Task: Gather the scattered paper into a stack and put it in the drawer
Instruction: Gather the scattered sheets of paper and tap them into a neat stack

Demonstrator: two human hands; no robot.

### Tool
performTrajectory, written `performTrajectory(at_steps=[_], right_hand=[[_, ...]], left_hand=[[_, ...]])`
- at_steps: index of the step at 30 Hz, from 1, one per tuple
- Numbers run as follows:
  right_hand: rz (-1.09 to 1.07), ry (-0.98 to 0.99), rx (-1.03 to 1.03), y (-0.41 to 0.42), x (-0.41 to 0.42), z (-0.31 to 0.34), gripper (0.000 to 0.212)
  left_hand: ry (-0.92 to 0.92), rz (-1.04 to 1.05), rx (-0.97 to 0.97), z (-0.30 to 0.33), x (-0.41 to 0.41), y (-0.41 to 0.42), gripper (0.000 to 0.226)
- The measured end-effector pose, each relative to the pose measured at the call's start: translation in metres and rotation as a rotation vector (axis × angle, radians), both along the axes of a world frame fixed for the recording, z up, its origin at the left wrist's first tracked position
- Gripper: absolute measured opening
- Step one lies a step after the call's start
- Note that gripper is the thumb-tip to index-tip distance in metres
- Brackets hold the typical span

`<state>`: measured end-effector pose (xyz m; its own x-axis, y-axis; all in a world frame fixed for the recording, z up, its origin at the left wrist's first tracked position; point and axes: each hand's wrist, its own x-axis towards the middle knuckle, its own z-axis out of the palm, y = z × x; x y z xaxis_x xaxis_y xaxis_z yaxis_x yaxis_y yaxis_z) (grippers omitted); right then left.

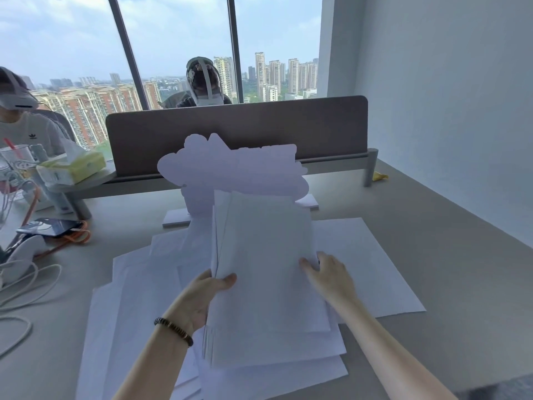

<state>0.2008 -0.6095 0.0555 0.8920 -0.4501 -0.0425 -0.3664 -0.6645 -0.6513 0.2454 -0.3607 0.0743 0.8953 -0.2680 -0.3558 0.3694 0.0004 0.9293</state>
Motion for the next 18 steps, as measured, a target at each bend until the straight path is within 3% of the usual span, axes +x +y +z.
performTrajectory(at_steps=[3, 5, 12, 18], right_hand=[[0.060, -0.131, 0.635, -0.003, 0.000, 0.017, 0.023], [0.116, -0.202, 0.837, -0.003, -0.005, 0.030, 0.024], [0.231, -0.568, 0.703, 0.004, -0.017, 0.068, 0.033], [0.243, -0.620, 0.579, 0.002, -0.024, 0.077, 0.022]], left_hand=[[-0.097, 0.025, -0.040, 0.015, -0.006, 0.001, 0.012], [-0.189, 0.027, -0.032, 0.025, -0.009, 0.000, 0.011], [-0.516, 0.034, -0.105, 0.050, -0.015, 0.001, 0.022], [-0.516, 0.004, -0.190, 0.052, -0.022, 0.010, 0.023]])
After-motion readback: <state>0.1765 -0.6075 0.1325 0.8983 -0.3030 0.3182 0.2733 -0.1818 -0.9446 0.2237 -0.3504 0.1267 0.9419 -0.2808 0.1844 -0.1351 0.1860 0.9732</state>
